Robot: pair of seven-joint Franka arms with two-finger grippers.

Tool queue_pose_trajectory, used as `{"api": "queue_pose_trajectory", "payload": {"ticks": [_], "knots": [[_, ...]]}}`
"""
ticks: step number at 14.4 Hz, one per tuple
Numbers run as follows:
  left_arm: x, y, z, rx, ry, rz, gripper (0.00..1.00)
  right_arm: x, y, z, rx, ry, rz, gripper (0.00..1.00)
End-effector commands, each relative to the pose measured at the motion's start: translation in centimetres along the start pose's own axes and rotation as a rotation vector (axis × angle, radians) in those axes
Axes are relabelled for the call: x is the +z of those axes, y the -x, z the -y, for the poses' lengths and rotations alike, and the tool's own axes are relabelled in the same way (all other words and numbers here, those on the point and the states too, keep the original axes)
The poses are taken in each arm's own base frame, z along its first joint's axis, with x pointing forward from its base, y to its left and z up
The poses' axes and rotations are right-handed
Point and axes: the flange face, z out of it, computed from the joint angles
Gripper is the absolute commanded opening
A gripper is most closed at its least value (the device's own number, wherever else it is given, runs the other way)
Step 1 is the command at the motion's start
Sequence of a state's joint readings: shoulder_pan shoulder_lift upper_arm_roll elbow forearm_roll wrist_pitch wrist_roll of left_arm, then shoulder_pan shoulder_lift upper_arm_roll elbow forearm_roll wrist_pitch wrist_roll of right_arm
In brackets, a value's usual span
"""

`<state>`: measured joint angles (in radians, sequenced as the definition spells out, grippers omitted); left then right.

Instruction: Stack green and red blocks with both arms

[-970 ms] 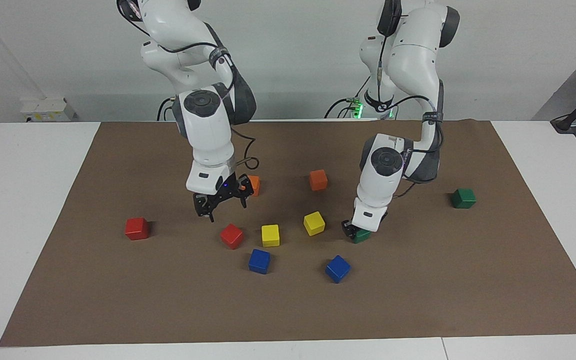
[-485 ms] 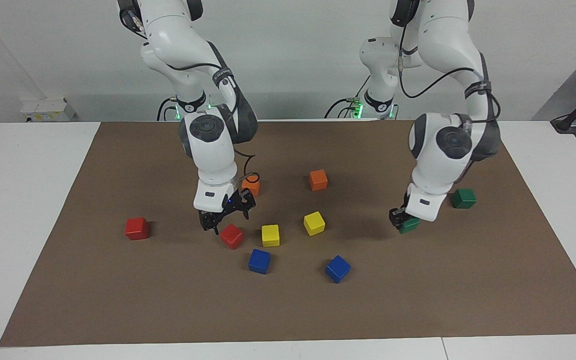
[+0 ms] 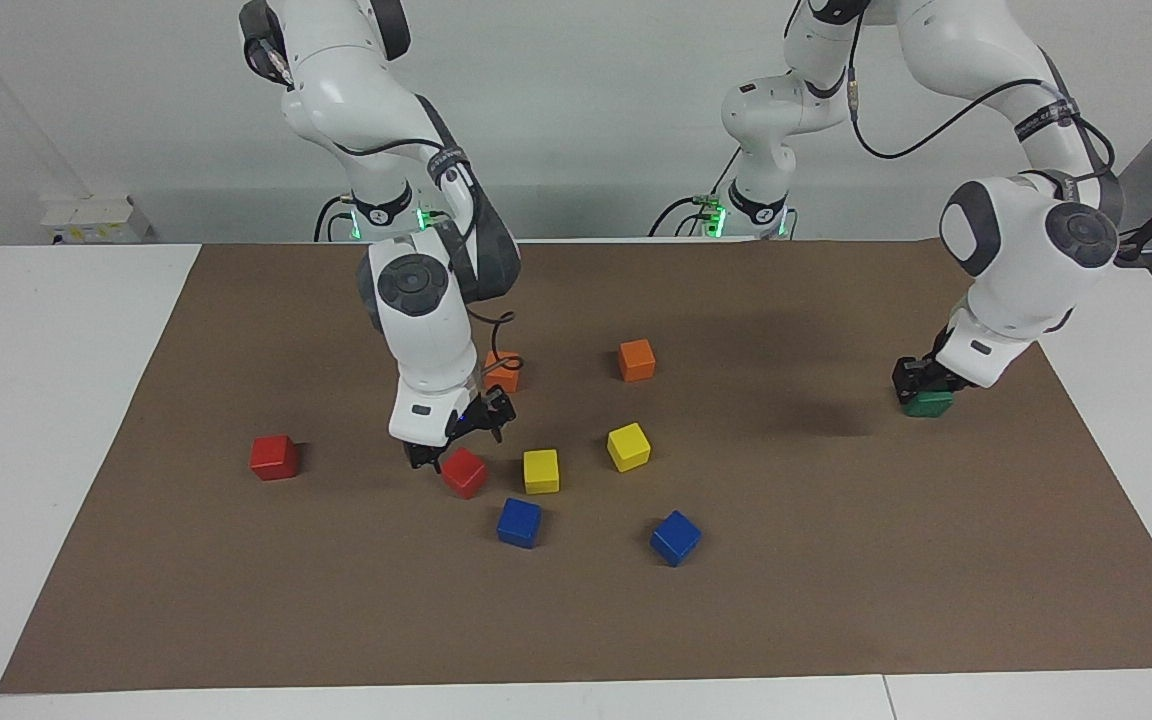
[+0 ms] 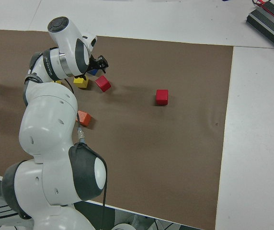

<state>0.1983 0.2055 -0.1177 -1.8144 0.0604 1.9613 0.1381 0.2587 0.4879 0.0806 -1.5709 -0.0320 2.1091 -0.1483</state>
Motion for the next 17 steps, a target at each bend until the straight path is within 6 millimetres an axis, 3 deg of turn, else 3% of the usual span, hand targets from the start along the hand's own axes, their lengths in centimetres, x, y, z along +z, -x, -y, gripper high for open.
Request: {"api": "queue_pose_trajectory", "payload": {"ticks": [1,5,8,17], "knots": [[0.6,2.4,2.7,0.071,0.037,-0.046,0.0,0.7,-0.7,-0.6,0.018,-0.006,-0.002,1.0],[3.3,4.4,4.8,0.088,0.025,-0.134,0.0,1.1,-0.5,-1.5,0.023,0.003,-0.007,1.0],[3.7,5.0,5.7,0.11,0.016,-0.147,0.0,2.2,-0.1,-1.4,0.014,0.009,-0.009,1.0],[5.9,6.8,6.2,0.113,0.001,-0.186,0.0,5.0,1.1,-0.7,0.004,0.012,-0.035,1.0]]}}
